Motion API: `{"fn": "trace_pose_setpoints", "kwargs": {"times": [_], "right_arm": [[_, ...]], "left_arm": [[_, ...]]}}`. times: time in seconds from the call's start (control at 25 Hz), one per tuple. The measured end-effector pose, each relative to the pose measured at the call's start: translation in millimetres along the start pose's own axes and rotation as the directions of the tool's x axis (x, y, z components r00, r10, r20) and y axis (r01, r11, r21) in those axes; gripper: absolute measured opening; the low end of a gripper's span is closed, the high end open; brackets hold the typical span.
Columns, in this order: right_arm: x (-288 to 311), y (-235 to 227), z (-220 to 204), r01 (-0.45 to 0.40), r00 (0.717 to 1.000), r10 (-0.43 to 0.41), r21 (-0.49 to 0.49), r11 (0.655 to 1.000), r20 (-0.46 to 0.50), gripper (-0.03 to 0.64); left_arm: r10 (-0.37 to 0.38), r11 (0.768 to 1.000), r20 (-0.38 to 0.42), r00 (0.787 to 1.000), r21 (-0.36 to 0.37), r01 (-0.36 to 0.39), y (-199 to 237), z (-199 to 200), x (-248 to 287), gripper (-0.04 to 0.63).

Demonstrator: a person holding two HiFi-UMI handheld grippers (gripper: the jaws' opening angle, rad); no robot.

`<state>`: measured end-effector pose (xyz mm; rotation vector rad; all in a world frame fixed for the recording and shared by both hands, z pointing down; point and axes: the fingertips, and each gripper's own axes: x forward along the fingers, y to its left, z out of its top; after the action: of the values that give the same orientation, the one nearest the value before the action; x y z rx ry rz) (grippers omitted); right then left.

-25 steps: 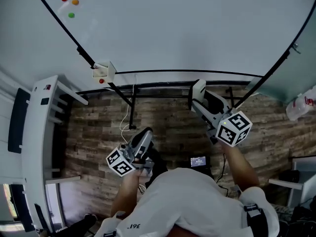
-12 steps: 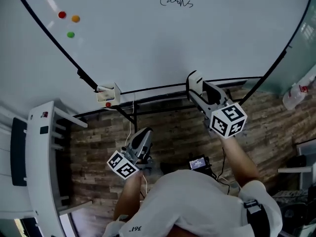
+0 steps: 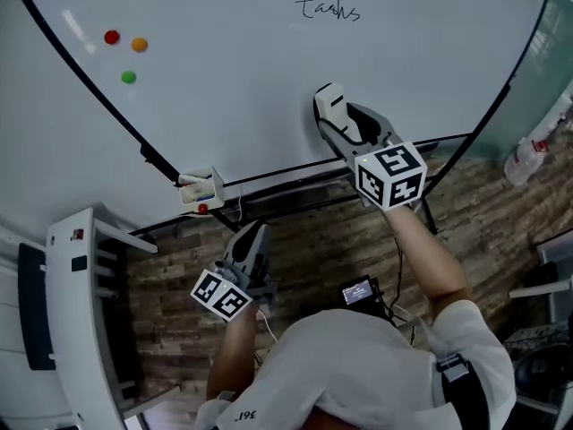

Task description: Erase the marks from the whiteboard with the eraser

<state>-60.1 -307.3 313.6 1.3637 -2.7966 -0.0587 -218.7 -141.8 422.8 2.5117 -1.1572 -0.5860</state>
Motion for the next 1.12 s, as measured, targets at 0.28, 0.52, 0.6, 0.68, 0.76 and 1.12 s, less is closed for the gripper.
{"fn": "trace_pose_setpoints", "kwargs": {"times": [0.28,0.52,0.6,0.68,0.76,1.12], "right_arm": [[72,24,45,-0.008,1.0,0.011,-0.144,0.99,0.019,0.253],[115,55,86,-0.01,0.998,0.025,-0.242,0.97,0.058,0.253],[125,61,98,0.007,0.997,0.014,-0.281,0.96,0.071,0.253],[132,64,112,0.035,0.996,-0.008,-0.319,0.947,0.086,0.253],[138,64,121,0.063,0.994,-0.031,-0.33,0.942,0.101,0.253],[155,60,126,0.136,0.989,-0.099,-0.403,0.905,0.113,0.253]], "left_arm": [[0.041,0.999,0.042,0.998,0.004,-0.041,12,8,9,0.016],[0.062,0.998,0.056,0.996,0.006,-0.062,18,10,13,0.015],[0.072,0.997,0.055,0.996,0.004,-0.072,20,10,14,0.017],[0.077,0.997,0.056,0.996,0.004,-0.077,22,10,15,0.015],[0.079,0.997,0.058,0.995,0.002,-0.079,23,10,17,0.016],[0.081,0.997,0.054,0.995,-0.003,-0.081,26,8,20,0.015]]}}
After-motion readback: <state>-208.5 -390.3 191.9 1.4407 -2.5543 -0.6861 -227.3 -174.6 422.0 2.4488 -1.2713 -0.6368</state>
